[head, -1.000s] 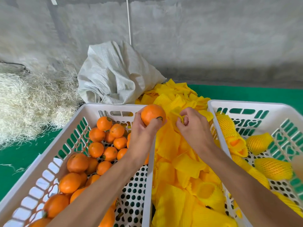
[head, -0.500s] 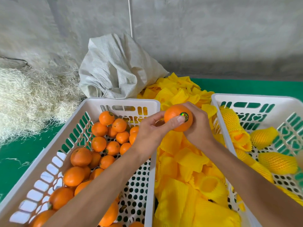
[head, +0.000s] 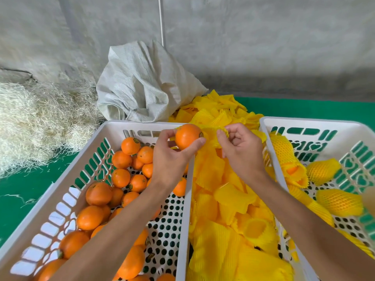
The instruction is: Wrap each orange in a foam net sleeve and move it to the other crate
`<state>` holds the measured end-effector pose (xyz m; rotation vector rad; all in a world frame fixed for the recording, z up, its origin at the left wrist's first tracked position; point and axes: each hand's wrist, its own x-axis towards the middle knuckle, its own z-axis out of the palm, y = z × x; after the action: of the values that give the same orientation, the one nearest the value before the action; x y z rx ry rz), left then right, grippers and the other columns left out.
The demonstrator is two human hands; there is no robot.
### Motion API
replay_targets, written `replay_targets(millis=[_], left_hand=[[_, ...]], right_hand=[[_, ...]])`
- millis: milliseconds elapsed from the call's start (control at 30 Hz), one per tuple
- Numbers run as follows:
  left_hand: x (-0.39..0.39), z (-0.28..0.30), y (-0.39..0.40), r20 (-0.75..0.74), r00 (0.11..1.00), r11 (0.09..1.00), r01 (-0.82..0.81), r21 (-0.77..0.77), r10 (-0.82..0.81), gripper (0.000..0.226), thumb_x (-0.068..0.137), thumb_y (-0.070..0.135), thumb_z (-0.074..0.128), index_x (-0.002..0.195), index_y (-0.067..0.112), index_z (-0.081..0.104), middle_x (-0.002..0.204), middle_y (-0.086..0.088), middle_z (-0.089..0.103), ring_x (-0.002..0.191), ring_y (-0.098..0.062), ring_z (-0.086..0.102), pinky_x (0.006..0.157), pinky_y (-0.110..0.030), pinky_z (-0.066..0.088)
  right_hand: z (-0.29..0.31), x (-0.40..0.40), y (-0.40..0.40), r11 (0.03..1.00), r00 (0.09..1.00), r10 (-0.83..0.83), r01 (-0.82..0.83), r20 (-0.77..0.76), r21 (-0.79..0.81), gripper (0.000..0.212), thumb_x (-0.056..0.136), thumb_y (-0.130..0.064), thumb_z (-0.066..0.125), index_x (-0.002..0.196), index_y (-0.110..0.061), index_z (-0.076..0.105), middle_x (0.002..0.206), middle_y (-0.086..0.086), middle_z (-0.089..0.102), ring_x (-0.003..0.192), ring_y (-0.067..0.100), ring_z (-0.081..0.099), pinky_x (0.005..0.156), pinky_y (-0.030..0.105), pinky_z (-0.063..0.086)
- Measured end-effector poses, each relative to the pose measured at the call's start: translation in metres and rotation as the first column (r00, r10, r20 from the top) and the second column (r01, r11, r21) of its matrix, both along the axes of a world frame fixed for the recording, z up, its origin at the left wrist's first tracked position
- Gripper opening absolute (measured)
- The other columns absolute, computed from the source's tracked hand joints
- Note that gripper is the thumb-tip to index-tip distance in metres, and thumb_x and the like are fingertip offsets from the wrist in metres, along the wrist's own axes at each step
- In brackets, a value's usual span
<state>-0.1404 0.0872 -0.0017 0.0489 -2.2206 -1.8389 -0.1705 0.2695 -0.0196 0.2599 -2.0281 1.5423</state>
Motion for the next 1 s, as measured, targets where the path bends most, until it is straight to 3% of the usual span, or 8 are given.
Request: replay_targets(millis=[167,300,433,567,667,733,867,1000], left_hand=[[0.002,-0.007,0.007,-0.027,0.998,0.998,0.057,-0.023,-0.058,0.092,0.069,0.049,0.093,0.138,0.031,0.035,0.128,0.002,0.051,0.112,-0.014,0.063,0.086,-0.028,0.059],[0.000,-0.011,0.004,-0.074,0.992,0.959,0.078,-0.271,-0.102,0.076,0.072,0.053,0.091,0.135,0.036,0.052,0.127,0.009,0.047,0.114,-0.004,0.055,0.090,-0.028,0.057],[-0.004,-0.011,-0.002,-0.118,0.976,0.924,0.131,-0.359,-0.184,0.085,0.066,0.063,0.091,0.135,0.042,0.046,0.125,0.023,0.043,0.119,0.003,0.048,0.093,-0.019,0.050],[-0.007,-0.015,-0.007,-0.108,0.967,0.908,0.173,-0.381,-0.229,0.098,0.071,0.050,0.093,0.148,0.047,0.031,0.126,0.039,0.038,0.132,-0.006,0.040,0.101,-0.024,0.046],[-0.010,-0.015,-0.010,-0.141,0.956,0.908,0.190,-0.373,-0.258,0.098,0.073,0.044,0.092,0.148,0.052,0.029,0.126,0.050,0.036,0.136,-0.004,0.038,0.095,-0.016,0.044],[-0.010,-0.015,-0.010,-0.152,0.938,0.875,0.220,-0.432,-0.311,0.098,0.073,0.043,0.090,0.149,0.052,0.029,0.129,0.047,0.039,0.134,0.000,0.035,0.095,-0.014,0.041],[-0.008,-0.016,-0.007,-0.172,0.913,0.767,0.195,-0.611,-0.369,0.097,0.076,0.044,0.090,0.154,0.039,0.033,0.134,0.031,0.041,0.125,-0.006,0.035,0.101,-0.018,0.036],[-0.007,-0.014,-0.008,-0.209,0.945,0.849,0.112,-0.517,-0.252,0.079,0.070,0.058,0.082,0.140,0.036,0.053,0.126,0.014,0.052,0.113,0.000,0.052,0.091,-0.016,0.046]], right_hand=[[0.001,0.013,-0.014,0.994,0.989,0.017,0.000,-0.148,0.109,0.008,0.096,-0.028,0.071,0.096,-0.024,0.064,0.070,-0.009,0.060,0.060,0.011,0.058,0.051,0.024,0.048],[0.003,0.013,-0.008,0.936,0.960,0.028,0.072,-0.277,0.345,0.012,0.098,-0.023,0.069,0.097,-0.012,0.064,0.085,-0.011,0.058,0.075,0.007,0.057,0.063,0.025,0.050],[0.004,0.010,-0.005,0.942,0.990,0.090,-0.048,-0.112,0.331,0.017,0.099,-0.022,0.066,0.114,-0.018,0.059,0.104,-0.011,0.061,0.090,0.007,0.063,0.072,0.024,0.055],[0.003,0.007,-0.002,0.898,0.994,0.093,-0.057,-0.063,0.436,0.038,0.101,-0.019,0.063,0.139,-0.020,0.059,0.113,-0.006,0.060,0.094,0.005,0.060,0.078,0.022,0.055],[0.005,0.005,0.000,0.828,0.992,0.029,0.044,-0.121,0.560,0.031,0.100,-0.017,0.066,0.130,-0.012,0.067,0.106,0.002,0.059,0.088,0.014,0.059,0.073,0.038,0.057],[0.007,0.006,0.001,0.824,0.987,-0.071,0.140,-0.146,0.549,0.019,0.098,-0.021,0.069,0.113,-0.010,0.072,0.098,0.004,0.061,0.081,0.018,0.060,0.067,0.043,0.055],[0.013,0.011,0.001,0.844,0.946,-0.161,0.280,-0.282,0.458,0.024,0.100,-0.034,0.066,0.088,-0.013,0.067,0.084,-0.004,0.059,0.068,0.009,0.052,0.055,0.033,0.049],[0.013,0.016,-0.011,0.778,0.836,0.064,0.300,-0.545,0.551,0.028,0.101,-0.031,0.068,0.084,-0.009,0.069,0.080,0.002,0.061,0.065,0.014,0.055,0.056,0.023,0.044]])
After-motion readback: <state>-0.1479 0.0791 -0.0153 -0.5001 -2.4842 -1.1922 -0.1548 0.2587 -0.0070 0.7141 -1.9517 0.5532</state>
